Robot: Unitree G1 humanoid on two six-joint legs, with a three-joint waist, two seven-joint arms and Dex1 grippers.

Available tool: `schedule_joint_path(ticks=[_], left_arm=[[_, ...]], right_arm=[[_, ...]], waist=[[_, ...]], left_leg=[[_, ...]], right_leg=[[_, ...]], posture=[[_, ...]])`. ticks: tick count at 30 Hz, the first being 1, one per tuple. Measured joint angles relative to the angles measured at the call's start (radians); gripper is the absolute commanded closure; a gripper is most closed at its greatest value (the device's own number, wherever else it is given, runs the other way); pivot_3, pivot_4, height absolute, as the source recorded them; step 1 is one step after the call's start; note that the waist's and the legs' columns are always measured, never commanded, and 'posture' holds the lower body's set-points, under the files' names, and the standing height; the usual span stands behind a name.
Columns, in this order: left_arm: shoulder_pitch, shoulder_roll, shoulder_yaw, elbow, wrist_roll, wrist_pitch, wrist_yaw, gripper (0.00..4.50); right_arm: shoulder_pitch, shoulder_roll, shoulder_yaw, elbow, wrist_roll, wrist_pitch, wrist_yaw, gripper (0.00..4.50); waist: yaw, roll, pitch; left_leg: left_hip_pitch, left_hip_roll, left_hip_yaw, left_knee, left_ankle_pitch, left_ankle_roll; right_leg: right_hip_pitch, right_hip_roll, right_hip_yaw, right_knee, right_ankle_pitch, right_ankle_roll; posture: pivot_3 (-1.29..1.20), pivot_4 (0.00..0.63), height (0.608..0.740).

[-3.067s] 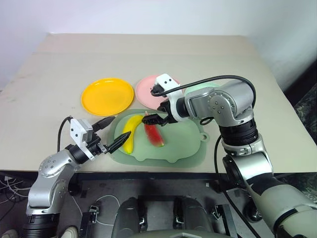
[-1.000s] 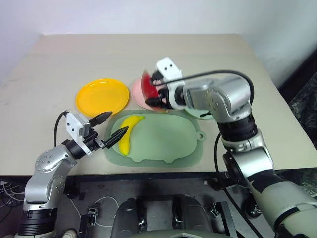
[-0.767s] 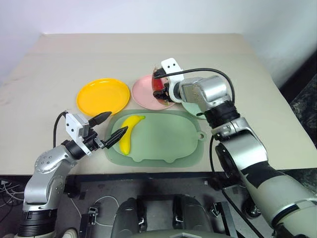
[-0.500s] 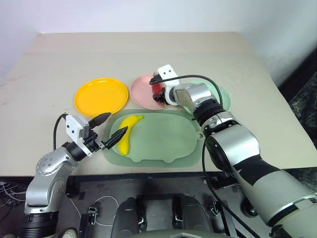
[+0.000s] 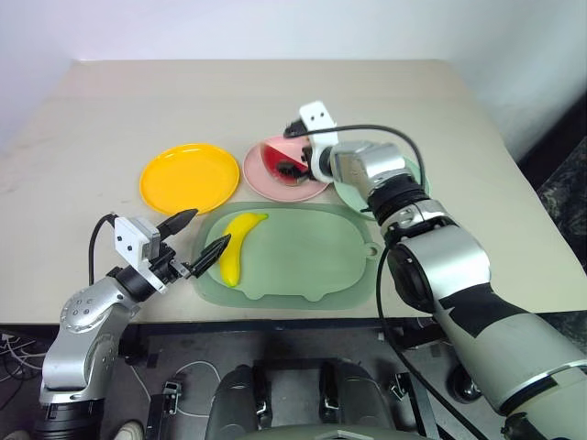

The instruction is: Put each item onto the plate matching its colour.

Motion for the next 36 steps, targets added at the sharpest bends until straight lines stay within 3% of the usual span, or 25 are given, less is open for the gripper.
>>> schedule_joint_path(ticks=[7, 15, 22, 28, 36], left_arm=[[0.029, -0.042, 0.004, -0.06, -0.018, 0.007, 0.05, 0.0], [0.038, -0.11, -0.051, -0.151, 0.027, 0.082, 0.225, 0.0], [0.029, -0.157, -0.114, -0.201, 0.151, 0.176, 0.422, 0.0], [-0.014, -0.182, -0.211, -0.209, 0.214, 0.295, 0.494, 0.0], [-0.12, -0.198, -0.209, -0.207, 0.197, 0.485, 0.549, 0.0]], right_arm=[[0.457, -0.009, -0.047, -0.711, 0.105, 0.028, 0.004, 0.01], [0.846, -0.044, -0.063, -1.134, 0.192, 0.073, -0.013, 0.01], [1.092, -0.228, -0.06, -1.212, 0.226, 0.038, 0.117, 0.01], [1.095, -0.207, -0.07, -1.207, 0.231, 0.027, 0.068, 0.01], [1.097, -0.223, -0.112, -1.187, 0.23, 0.027, 0.019, 0.01]], waist=[[0.008, 0.0, 0.0], [0.003, 0.0, 0.0], [0.012, -0.001, 0.0], [0.011, -0.001, 0.0], [0.032, -0.001, 0.0]], left_leg=[[0.0, -0.001, -0.001, 0.001, 0.0, 0.0], [0.003, -0.001, -0.002, 0.001, 0.0, 0.0], [0.016, -0.001, -0.003, 0.0, -0.001, 0.0], [0.016, -0.001, -0.003, 0.0, -0.001, 0.001], [0.016, -0.001, -0.003, 0.0, -0.001, 0.001]], right_leg=[[0.002, -0.001, -0.001, 0.0, 0.0, 0.0], [0.004, 0.0, -0.001, 0.001, 0.0, 0.0], [0.017, -0.001, -0.001, -0.002, 0.0, 0.0], [0.016, -0.001, -0.001, -0.001, 0.0, 0.0], [0.016, -0.001, -0.001, -0.001, 0.0, 0.0]], posture=[[0.0, 0.15, 0.695], [0.0, 0.15, 0.695], [0.0, 0.15, 0.695], [0.0, 0.15, 0.695], [0.0, 0.15, 0.695]])
